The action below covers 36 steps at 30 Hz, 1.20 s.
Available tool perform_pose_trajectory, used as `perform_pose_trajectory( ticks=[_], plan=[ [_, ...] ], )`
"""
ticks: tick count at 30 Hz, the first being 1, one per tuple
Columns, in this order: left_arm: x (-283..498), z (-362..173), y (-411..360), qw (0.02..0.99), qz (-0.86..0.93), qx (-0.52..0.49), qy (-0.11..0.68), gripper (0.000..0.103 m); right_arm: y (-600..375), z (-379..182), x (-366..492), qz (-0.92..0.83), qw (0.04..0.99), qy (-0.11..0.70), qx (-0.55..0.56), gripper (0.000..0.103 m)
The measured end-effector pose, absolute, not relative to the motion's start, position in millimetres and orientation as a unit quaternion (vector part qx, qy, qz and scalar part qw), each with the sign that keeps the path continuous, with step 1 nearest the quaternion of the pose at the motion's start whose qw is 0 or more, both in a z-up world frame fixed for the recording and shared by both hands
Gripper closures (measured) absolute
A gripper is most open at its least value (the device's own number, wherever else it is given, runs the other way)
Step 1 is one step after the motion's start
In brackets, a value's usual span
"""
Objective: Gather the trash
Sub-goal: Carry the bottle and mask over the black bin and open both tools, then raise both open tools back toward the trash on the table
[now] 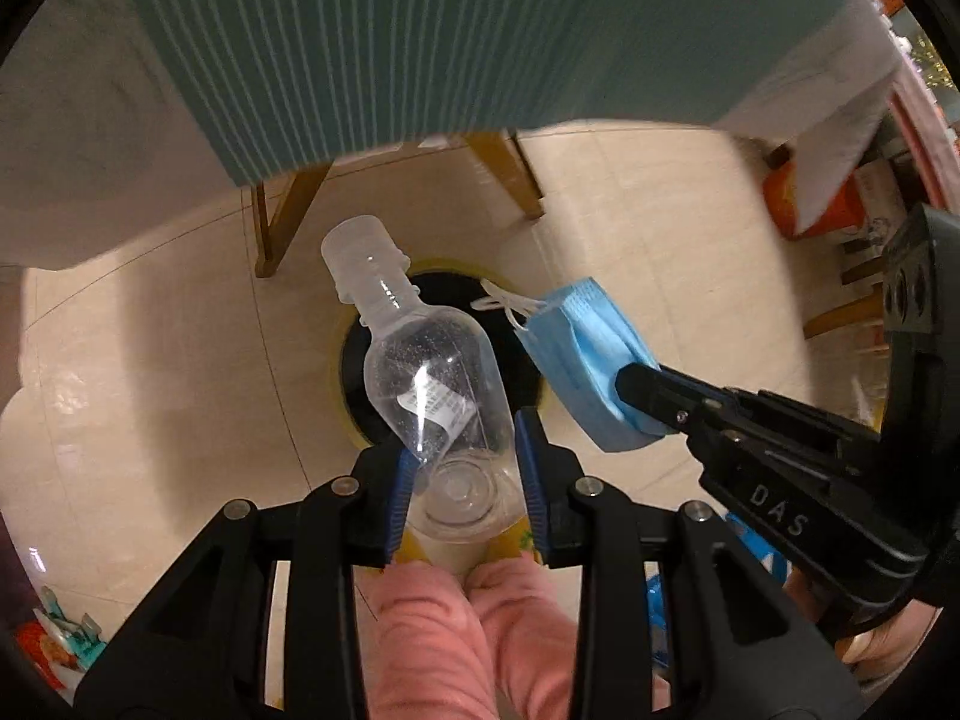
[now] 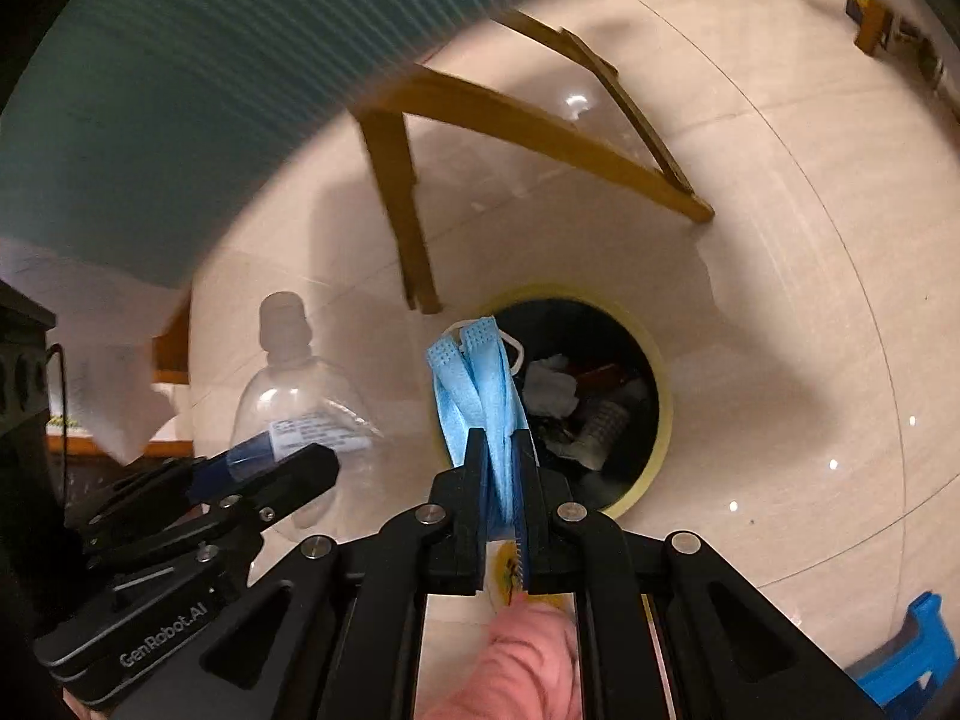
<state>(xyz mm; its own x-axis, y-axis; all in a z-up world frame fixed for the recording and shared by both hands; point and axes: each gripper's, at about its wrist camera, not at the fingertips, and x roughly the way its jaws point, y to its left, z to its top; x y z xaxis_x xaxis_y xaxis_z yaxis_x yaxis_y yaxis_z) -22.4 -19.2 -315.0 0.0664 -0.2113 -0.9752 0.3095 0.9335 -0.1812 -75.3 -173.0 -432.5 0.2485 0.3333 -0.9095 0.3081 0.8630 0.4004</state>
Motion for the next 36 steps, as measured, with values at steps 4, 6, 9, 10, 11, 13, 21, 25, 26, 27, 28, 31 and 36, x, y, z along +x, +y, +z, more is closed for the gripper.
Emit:
perform_pose_trajectory(
  ticks=[4, 6, 9, 10, 11, 13, 21, 25, 26, 27, 28, 31, 36],
  plan=[
    [-11.2, -356.9, -21.6, 0.73, -0.163, 0.045, 0.662, 0.073, -169.2, -465.2, -71.4, -0.007, 0.739, 0.618, 0.268, 0.074],
    [-4.8, -374.4, -22.5, 0.731, -0.154, 0.047, 0.664, 0.064, -169.5, -475.8, -70.3, -0.017, 0.736, 0.619, 0.272, 0.068],
    [-0.8, -389.9, -22.0, 0.734, -0.144, 0.051, 0.661, 0.045, -174.5, -482.1, -65.3, -0.02, 0.738, 0.619, 0.267, 0.068],
    [1.1, -393.7, -21.6, 0.736, -0.14, 0.053, 0.661, 0.04, -175.6, -482.9, -64.7, -0.019, 0.738, 0.62, 0.264, 0.068],
    [1.3, -395.9, -19.4, 0.736, -0.136, 0.053, 0.661, 0.034, -176.3, -481.8, -64.9, -0.019, 0.739, 0.621, 0.261, 0.068],
    [2.4, -398.2, -16.6, 0.739, -0.13, 0.051, 0.659, 0.033, -175.9, -477.6, -65.4, -0.017, 0.743, 0.62, 0.251, 0.068],
    [-2.1, -374.5, -8.2, 0.755, -0.109, 0.05, 0.645, 0.033, -181.4, -434.3, -64.3, -0.009, 0.758, 0.61, 0.231, 0.068],
    [-8.8, -346.6, -4.6, 0.763, -0.107, 0.044, 0.636, 0.033, -179.1, -394.6, -68.6, 0.0, 0.766, 0.604, 0.22, 0.068],
    [-11.5, -337.4, -4.1, 0.766, -0.108, 0.044, 0.633, 0.033, -178.3, -380.8, -70.3, 0.004, 0.77, 0.601, 0.215, 0.068],
    [-13.8, -326.4, -3.9, 0.768, -0.108, 0.043, 0.63, 0.033, -178.6, -367.7, -72.8, 0.007, 0.772, 0.599, 0.212, 0.068],
    [-16.2, -316.6, -4.0, 0.769, -0.109, 0.043, 0.628, 0.032, -177.9, -353.7, -75.2, 0.009, 0.774, 0.597, 0.208, 0.068],
    [-24.5, -280.7, -2.6, 0.775, -0.116, 0.038, 0.62, 0.023, -176.6, -310.9, -83.1, 0.016, 0.781, 0.591, 0.201, 0.068],
    [-38.8, -210.5, 0.2, 0.781, -0.124, 0.035, 0.611, 0.02, -174.6, -229.6, -100.0, 0.029, 0.799, 0.571, 0.184, 0.068]
  ],
)
